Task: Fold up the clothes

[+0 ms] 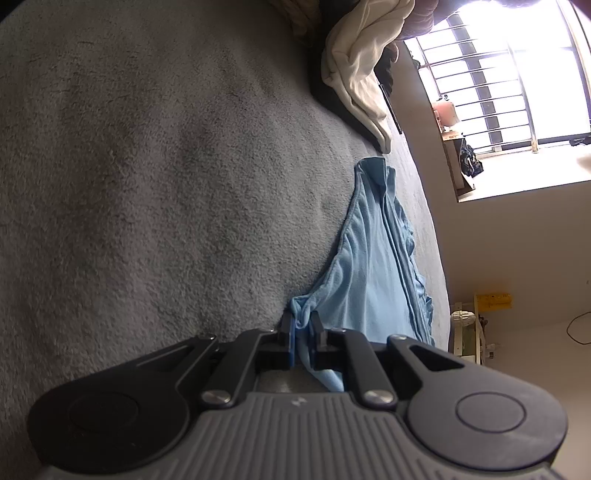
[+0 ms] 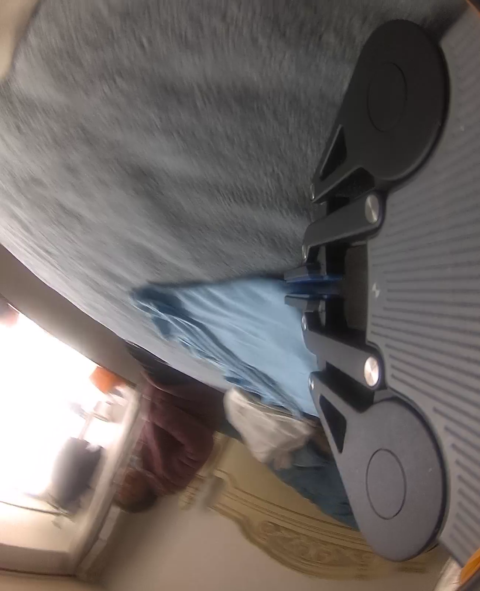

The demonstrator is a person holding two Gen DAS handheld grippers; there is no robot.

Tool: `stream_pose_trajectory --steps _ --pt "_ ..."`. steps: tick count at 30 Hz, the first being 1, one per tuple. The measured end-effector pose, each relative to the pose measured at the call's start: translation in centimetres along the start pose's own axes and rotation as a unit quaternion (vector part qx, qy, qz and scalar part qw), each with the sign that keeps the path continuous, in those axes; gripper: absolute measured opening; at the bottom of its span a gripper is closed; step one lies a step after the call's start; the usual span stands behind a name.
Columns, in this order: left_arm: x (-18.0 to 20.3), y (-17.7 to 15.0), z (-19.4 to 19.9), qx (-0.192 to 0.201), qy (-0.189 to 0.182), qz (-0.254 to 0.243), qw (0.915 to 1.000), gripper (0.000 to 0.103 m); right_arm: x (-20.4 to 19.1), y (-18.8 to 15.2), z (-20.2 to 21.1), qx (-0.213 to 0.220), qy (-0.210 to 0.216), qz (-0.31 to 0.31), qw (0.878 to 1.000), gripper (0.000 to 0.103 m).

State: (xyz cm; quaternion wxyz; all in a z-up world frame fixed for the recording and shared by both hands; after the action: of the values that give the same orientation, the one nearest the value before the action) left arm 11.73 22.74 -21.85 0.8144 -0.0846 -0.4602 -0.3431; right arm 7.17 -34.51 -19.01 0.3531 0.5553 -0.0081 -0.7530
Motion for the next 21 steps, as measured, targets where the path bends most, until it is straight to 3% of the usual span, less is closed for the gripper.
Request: stream_pose_trajectory --steps 3,5,9,12,14,16,19,21 --pt "0.0 0.0 0.0 0.001 -0.002 0.000 1.0000 0.010 0.1 0.7 2.1 0.046 0.006 -0.036 0.998 0.007" --pt "0.0 0.0 0.0 0.000 -0.005 0.002 1.0000 0.010 -1.9 0.2 2.3 0.047 0.028 -0.026 0.998 0.007" --pt "-0.1 0.0 -0.1 -0.001 -0.009 0.007 0.9999 0.010 -5.4 -2.9 0.3 -0.035 0.066 0.013 0.997 0.008" --pt "-0.1 -0.1 -0.2 -0.001 -0.011 0.011 0.9999 0.010 -4.1 -3.7 -1.4 -0.067 0.041 -0.021 0.997 0.013" --pt "-0.2 -0.1 -0.1 -0.001 -0.015 0.016 0.9998 0.010 -1.8 -3.0 -1.6 -0.053 -0.008 -0.056 0.997 0.013" --pt "-0.2 -0.1 -0.1 -0.001 -0.018 0.021 0.9996 0.010 0.0 -1.6 -0.5 -0.005 -0.025 -0.112 0.993 0.013" --pt "-0.2 -0.1 -0.1 0.000 -0.019 0.022 0.9996 0.010 0.7 0.1 2.0 0.056 -0.023 -0.163 0.985 0.022" --pt "-0.1 -0.1 -0.2 -0.001 -0.020 0.023 0.9995 0.010 -0.1 -0.2 2.7 0.053 -0.018 -0.175 0.983 0.031"
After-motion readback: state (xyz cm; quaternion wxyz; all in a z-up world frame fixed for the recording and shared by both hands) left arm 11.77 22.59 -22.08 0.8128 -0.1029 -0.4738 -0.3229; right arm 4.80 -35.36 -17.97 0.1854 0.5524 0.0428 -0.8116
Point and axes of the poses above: each gripper's, at about its wrist camera, not at the fingertips, and z roughly against the way its jaws point, x to its right, y to its top, the point moved 10 cm from there along -z, roughly the way its jaws point, and after that the axes turned 4 degrees about x, right-handed, at the moved point
